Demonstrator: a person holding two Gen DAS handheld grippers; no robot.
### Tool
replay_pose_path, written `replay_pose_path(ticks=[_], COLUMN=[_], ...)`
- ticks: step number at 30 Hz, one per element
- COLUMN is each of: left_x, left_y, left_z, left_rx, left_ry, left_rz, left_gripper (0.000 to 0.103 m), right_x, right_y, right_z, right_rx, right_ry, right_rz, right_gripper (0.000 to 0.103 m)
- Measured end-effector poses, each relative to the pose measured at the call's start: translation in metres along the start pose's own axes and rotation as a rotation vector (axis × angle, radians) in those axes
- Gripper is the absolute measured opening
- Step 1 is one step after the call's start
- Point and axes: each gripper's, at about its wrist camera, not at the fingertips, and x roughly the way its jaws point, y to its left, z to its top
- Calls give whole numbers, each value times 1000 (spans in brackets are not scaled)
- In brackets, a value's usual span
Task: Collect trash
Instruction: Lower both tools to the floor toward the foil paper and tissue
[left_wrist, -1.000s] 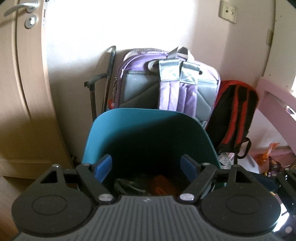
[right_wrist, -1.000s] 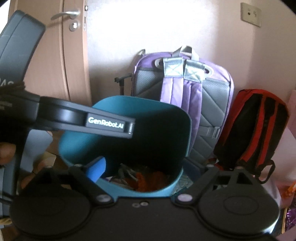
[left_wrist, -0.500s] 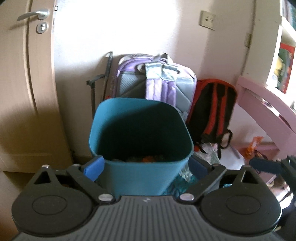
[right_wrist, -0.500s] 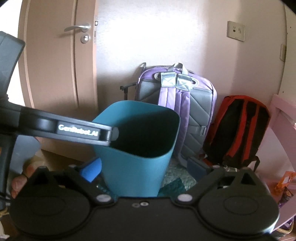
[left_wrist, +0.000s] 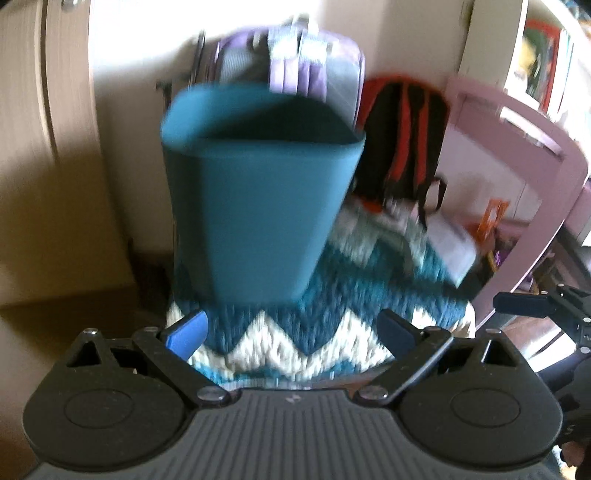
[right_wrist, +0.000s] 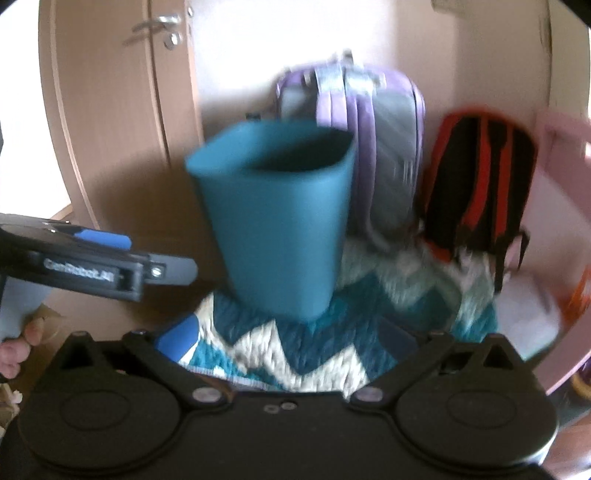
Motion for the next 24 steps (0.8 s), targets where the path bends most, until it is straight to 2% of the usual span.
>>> replay_pose_path(ticks=[4, 10, 13, 17, 20, 24], left_x=[47, 122, 161, 211, 245, 289], left_y=[8, 36, 51, 69, 79, 90], left_z=[-39, -102, -135, -174, -193, -217], left_rx=[-46, -193, -274, -335, -337, -289], left_ry=[113, 273, 367, 477, 527, 579], left_rz=[30, 117, 172, 225, 256, 332], left_gripper=[99, 99, 99, 98, 98, 98], right_x=[32, 91, 123, 168, 205, 254], right_y=[-10, -31, -42, -55, -60, -66], right_z=[-44, -106, -134, -170, -195, -222], right_rx=[35, 117, 199, 323, 388, 417], right_ry=[51, 122, 181, 279, 353, 429], right_rz=[-5, -10, -6, -4, -14, -62], right_gripper=[103, 103, 101, 98, 96, 94])
